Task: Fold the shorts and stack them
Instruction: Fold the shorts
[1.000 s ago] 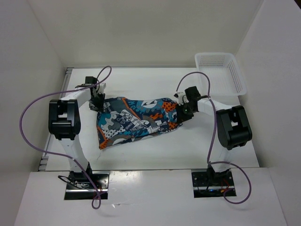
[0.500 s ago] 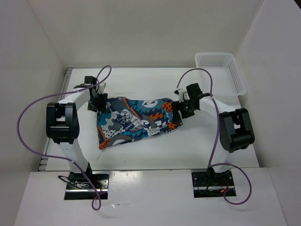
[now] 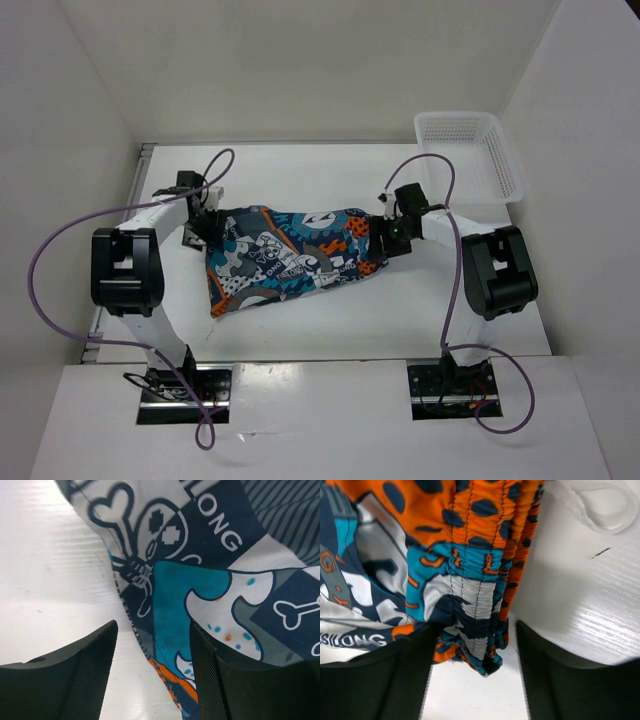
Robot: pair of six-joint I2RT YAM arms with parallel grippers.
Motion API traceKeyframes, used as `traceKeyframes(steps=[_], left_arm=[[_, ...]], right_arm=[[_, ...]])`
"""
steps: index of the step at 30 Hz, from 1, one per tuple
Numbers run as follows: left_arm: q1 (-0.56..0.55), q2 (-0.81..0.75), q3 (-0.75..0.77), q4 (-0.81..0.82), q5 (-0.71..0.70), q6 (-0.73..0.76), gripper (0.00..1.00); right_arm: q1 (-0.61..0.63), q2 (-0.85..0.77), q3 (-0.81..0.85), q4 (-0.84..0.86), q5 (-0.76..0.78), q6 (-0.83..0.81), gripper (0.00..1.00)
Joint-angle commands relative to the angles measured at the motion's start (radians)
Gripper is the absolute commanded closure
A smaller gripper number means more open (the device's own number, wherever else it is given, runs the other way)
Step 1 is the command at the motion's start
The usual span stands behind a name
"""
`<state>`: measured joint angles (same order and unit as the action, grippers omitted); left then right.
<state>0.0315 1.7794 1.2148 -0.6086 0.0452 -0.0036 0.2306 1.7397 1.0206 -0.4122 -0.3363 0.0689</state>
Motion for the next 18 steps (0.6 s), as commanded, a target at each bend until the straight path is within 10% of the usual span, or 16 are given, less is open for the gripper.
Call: traceKeyframes(steps=[1, 10, 13, 18], left_arm=[[0.005, 0.038, -0.024, -0.040, 0.059, 0.004, 0.33], [-0.005, 0.103, -0.034, -0.022, 0.145, 0.004, 0.38], [-0.031, 0.150, -0.023, -0.002, 0.194, 0.004, 0.58], [-0.084, 0.213, 0.040, 0.027, 0.214, 0.004, 0.85]], right_arm=[[-0.007, 0.023, -0.004, 0.079, 0.058, 0.068, 0.35], [-0.007, 0.041, -0.004, 0.110, -0.003, 0.089, 0.82], [-0.007, 0.015, -0.004, 0.098, -0.003, 0.059, 1.00], [-0.007, -0.048, 0.029, 0.050, 0.057, -0.035, 1.00]])
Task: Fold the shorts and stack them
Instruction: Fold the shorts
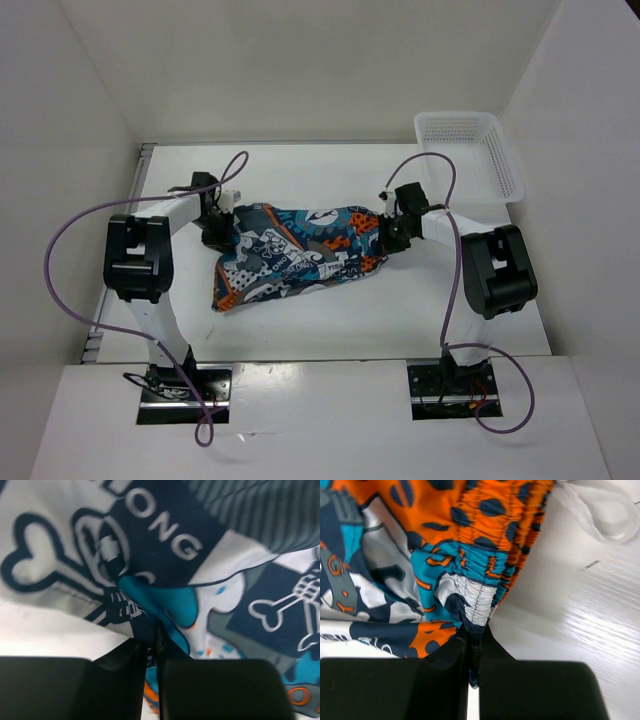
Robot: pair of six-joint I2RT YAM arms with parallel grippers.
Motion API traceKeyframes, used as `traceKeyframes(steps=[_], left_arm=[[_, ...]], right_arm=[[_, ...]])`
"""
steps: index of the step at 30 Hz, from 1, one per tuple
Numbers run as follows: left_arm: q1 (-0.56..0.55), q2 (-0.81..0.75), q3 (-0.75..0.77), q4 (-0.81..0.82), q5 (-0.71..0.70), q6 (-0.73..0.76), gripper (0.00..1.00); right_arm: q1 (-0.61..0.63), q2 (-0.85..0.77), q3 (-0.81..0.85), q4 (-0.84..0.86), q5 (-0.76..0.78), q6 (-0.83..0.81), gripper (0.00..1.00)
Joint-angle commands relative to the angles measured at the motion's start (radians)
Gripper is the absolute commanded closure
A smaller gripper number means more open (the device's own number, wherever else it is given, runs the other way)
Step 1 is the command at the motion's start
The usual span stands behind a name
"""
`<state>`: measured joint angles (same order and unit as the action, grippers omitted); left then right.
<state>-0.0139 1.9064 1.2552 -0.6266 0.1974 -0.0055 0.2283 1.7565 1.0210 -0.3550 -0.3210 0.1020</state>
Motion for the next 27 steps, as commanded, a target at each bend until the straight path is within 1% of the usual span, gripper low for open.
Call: traceKeyframes(steps=[1, 3, 4, 6, 7, 8, 11, 12, 13, 14, 15, 17, 18, 20, 21, 22, 23, 25, 26, 27], left_arm=[[-0.047, 0.104, 0.036, 0.045, 0.062, 0.006, 0.88], [-0.058, 0.124, 0.090, 0.045, 0.075, 0.006, 0.89], [-0.073, 0.146, 0.151, 0.032, 0.085, 0.006, 0.89], [-0.096, 0.167, 0.214, 0.021, 0.102, 0.006, 0.91], [-0.128, 0.190, 0.245, 0.004, 0.112, 0.006, 0.91], [-0.145, 0.201, 0.300, -0.008, 0.112, 0.006, 0.89], [-0.202, 0.241, 0.380, -0.019, 0.074, 0.006, 0.81], [-0.211, 0.241, 0.397, -0.019, 0.059, 0.006, 0.75], [-0.212, 0.256, 0.411, -0.019, 0.036, 0.006, 0.64], [-0.225, 0.256, 0.424, -0.019, -0.014, 0.006, 0.47], [-0.225, 0.256, 0.453, -0.019, -0.041, 0.006, 0.40], [-0.225, 0.243, 0.487, -0.019, -0.106, 0.006, 0.31], [-0.238, 0.197, 0.498, -0.019, -0.118, 0.006, 0.31], [-0.276, 0.125, 0.487, 0.033, -0.118, 0.006, 0.31], [-0.302, 0.047, 0.474, 0.056, -0.118, 0.006, 0.30], [-0.335, 0.014, 0.457, 0.085, -0.118, 0.006, 0.30], [-0.416, -0.021, 0.432, 0.085, -0.090, 0.006, 0.27], [-0.500, -0.012, 0.423, 0.067, -0.090, 0.006, 0.27], [-0.564, 0.015, 0.409, 0.058, -0.101, 0.006, 0.27], [-0.587, 0.032, 0.398, 0.080, -0.116, 0.006, 0.27]], right_arm=[[-0.004, -0.077, 0.056, -0.037, 0.042, -0.111, 1.00], [-0.004, -0.120, 0.079, -0.070, 0.069, -0.152, 1.00], [-0.018, -0.133, 0.105, -0.084, 0.082, -0.168, 1.00], [-0.049, -0.166, 0.137, -0.127, 0.123, -0.229, 1.00], [-0.058, -0.166, 0.174, -0.140, 0.140, -0.257, 1.00], [-0.058, -0.181, 0.192, -0.175, 0.161, -0.330, 1.00], [-0.044, -0.209, 0.255, -0.237, 0.238, -0.445, 1.00], [-0.023, -0.222, 0.264, -0.248, 0.256, -0.468, 1.00], [-0.009, -0.223, 0.264, -0.248, 0.301, -0.484, 1.00], [0.002, -0.238, 0.264, -0.248, 0.322, -0.496, 1.00], [0.022, -0.247, 0.264, -0.248, 0.338, -0.516, 1.00], [0.032, -0.247, 0.264, -0.237, 0.376, -0.516, 1.00], [0.032, -0.247, 0.264, -0.237, 0.376, -0.516, 1.00], [0.032, -0.247, 0.264, -0.237, 0.385, -0.516, 1.00], [0.032, -0.247, 0.264, -0.227, 0.396, -0.516, 1.00], [0.032, -0.235, 0.264, -0.217, 0.405, -0.516, 1.00], [0.032, -0.235, 0.264, -0.217, 0.405, -0.516, 1.00], [0.032, -0.209, 0.277, -0.206, 0.405, -0.516, 1.00], [0.032, -0.209, 0.289, -0.206, 0.405, -0.516, 1.00], [0.032, -0.198, 0.300, -0.206, 0.405, -0.516, 1.00]])
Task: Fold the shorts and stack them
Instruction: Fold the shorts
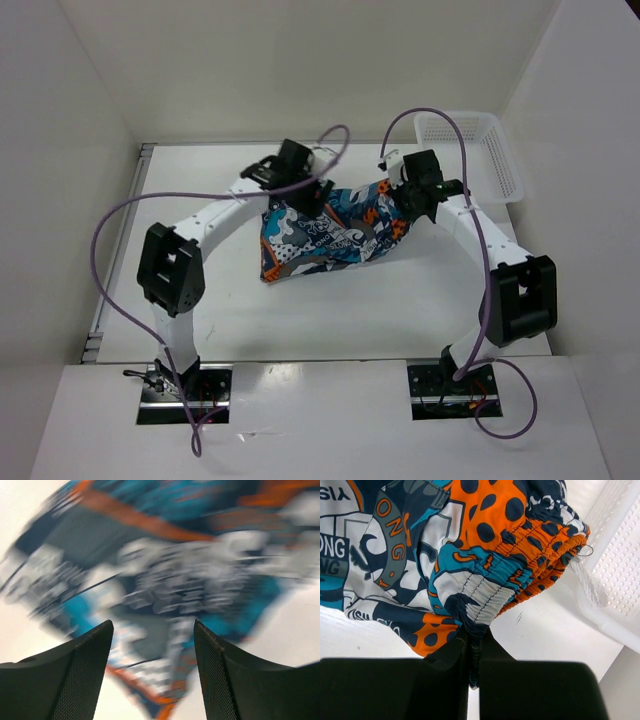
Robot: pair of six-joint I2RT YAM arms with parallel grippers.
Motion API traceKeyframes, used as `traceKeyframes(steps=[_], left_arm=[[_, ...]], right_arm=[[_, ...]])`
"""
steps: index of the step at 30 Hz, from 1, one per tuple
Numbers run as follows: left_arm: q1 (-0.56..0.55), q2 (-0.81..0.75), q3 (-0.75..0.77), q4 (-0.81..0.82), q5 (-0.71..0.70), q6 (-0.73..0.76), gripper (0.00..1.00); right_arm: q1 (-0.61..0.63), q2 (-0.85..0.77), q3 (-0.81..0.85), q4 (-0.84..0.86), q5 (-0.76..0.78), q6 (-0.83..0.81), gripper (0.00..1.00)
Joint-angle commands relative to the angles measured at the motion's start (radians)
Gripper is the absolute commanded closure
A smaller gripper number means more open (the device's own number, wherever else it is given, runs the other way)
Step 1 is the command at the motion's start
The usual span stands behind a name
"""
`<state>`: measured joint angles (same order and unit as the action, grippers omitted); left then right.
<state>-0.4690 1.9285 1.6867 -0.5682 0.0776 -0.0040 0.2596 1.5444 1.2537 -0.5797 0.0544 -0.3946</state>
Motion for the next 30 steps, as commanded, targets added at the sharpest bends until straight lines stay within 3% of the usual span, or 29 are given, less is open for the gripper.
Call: traceKeyframes(steps=[1, 11, 14, 18, 26, 30], left_arm=[[-0.169, 0.041, -0.042, 0.039, -0.010, 0.004, 0.27], [-0.264, 0.190, -0.060, 0.133, -0.090, 0.004, 0.28], [-0.275, 0.181, -0.096, 0.123, -0.004, 0.004, 0.30], [-0.275, 0.170, -0.117, 0.068, 0.245, 0.004, 0.31], [-0.303, 0.103, -0.127, 0.037, 0.211, 0.004, 0.29], [-0.223, -0.008, -0.090, 0.007, 0.221, 0.004, 0.21]], right_arm=[[0.001, 0.014, 0.067, 0.018, 0.030, -0.020, 1.00], [0.001, 0.005, 0.035, 0.018, 0.019, 0.002, 1.00], [0.001, -0.004, 0.026, 0.037, 0.019, 0.002, 1.00], [0.001, -0.004, 0.015, 0.047, 0.028, 0.002, 1.00], [0.001, -0.004, 0.015, 0.066, 0.038, -0.009, 1.00], [0.001, -0.004, 0.015, 0.066, 0.047, -0.032, 1.00]])
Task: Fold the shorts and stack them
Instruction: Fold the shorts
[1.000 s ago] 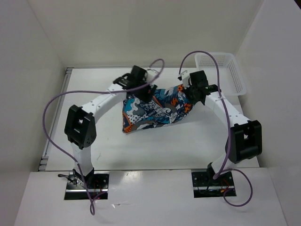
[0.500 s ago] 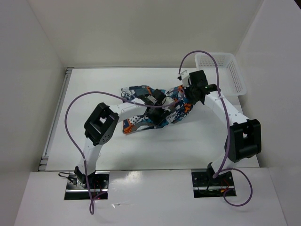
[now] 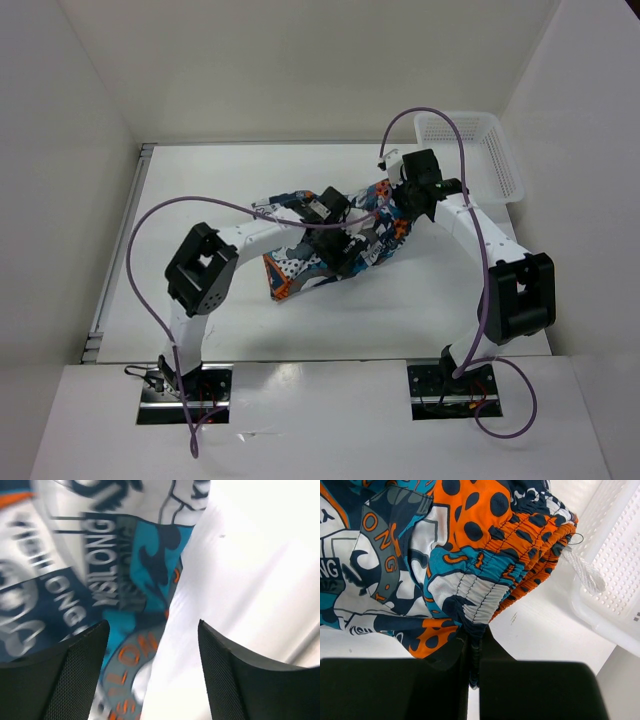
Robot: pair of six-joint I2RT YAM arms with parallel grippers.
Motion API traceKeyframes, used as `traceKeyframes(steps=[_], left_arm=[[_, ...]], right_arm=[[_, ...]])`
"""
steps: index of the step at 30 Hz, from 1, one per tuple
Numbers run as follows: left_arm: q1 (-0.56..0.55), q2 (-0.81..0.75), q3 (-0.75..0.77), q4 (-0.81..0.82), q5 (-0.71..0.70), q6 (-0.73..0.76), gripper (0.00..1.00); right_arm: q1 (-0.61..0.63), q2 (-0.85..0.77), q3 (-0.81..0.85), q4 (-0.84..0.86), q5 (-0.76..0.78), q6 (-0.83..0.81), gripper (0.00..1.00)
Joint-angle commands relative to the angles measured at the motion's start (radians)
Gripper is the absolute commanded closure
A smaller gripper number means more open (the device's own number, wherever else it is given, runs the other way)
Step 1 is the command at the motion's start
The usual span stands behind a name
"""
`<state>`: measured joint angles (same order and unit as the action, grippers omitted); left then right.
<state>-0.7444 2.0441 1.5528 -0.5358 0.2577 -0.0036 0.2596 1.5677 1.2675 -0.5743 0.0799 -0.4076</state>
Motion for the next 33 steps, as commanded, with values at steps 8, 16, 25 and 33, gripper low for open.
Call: traceKeyframes(steps=[8, 16, 25, 33], left_arm=[[0.338, -0.162, -0.132, -0.018, -0.133, 0.004, 0.21], [0.422, -0.056, -0.186, 0.050, -0.180, 0.004, 0.21], [0.433, 0.100, -0.053, 0.039, 0.009, 0.004, 0.66], [0.462, 0.180, 0.064, 0.013, 0.078, 0.004, 0.72]], right_arm=[[0.021, -0.028, 0.021, 0.070, 0.058, -0.091, 1.00], [0.116, 0.014, 0.102, 0.079, 0.110, -0.132, 1.00], [0.325, 0.089, 0.176, 0.097, 0.208, -0.194, 1.00], [0.590, 0.258, 0.295, 0.140, 0.239, -0.160, 1.00]])
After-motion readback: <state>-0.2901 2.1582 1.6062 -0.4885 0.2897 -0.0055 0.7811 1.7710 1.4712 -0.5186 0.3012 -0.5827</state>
